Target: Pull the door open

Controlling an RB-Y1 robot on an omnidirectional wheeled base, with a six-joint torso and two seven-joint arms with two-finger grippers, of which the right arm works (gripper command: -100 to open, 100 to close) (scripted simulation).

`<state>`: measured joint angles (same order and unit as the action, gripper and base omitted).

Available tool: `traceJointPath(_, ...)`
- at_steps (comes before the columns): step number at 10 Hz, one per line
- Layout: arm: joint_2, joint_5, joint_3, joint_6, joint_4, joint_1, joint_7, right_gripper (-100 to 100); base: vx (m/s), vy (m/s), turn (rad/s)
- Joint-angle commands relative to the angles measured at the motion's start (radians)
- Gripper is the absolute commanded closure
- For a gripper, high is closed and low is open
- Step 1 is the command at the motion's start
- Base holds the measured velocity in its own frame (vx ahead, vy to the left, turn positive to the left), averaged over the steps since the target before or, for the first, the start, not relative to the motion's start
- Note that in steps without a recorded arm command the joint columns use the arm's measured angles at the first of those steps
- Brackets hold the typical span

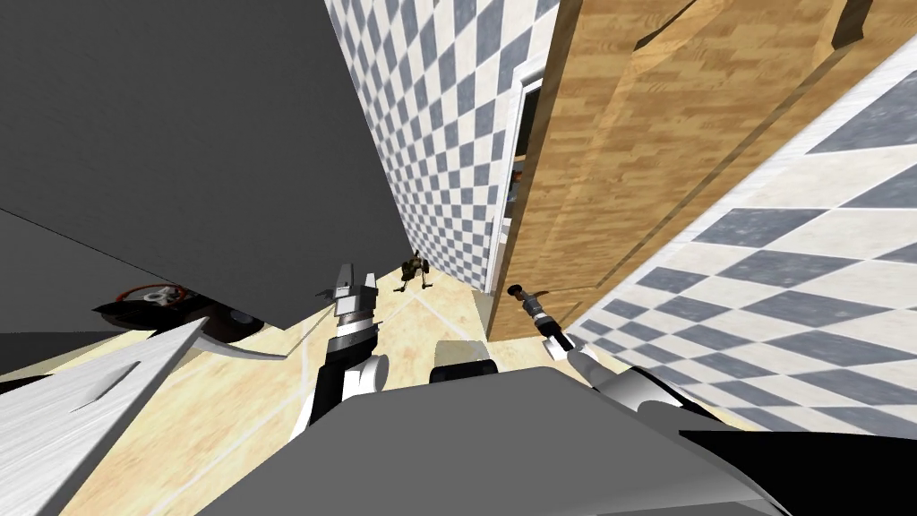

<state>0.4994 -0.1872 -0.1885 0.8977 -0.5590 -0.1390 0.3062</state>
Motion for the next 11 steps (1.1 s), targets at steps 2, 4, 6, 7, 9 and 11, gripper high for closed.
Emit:
traceJointPath(2,0.036,0.006,-0.029,0.033,-0.027,0.043,0.032,100,-0.188,-0.057,0.125)
traceJointPath(4,0.049,0.008,-0.039,0.050,-0.030,0.055,0.046,100,-0.160,-0.081,0.070)
traceJointPath(6,0.066,0.010,-0.052,0.072,-0.033,0.070,0.062,100,-0.128,-0.050,0.066)
traceJointPath(7,0.076,0.012,-0.060,0.085,-0.036,0.079,0.073,100,-0.132,-0.052,0.072)
traceJointPath(9,0.079,0.011,-0.069,0.101,-0.037,0.093,0.078,100,-0.091,-0.035,0.098)
traceJointPath(11,0.092,0.010,-0.079,0.128,-0.032,0.105,0.088,100,-0.159,-0.085,0.136)
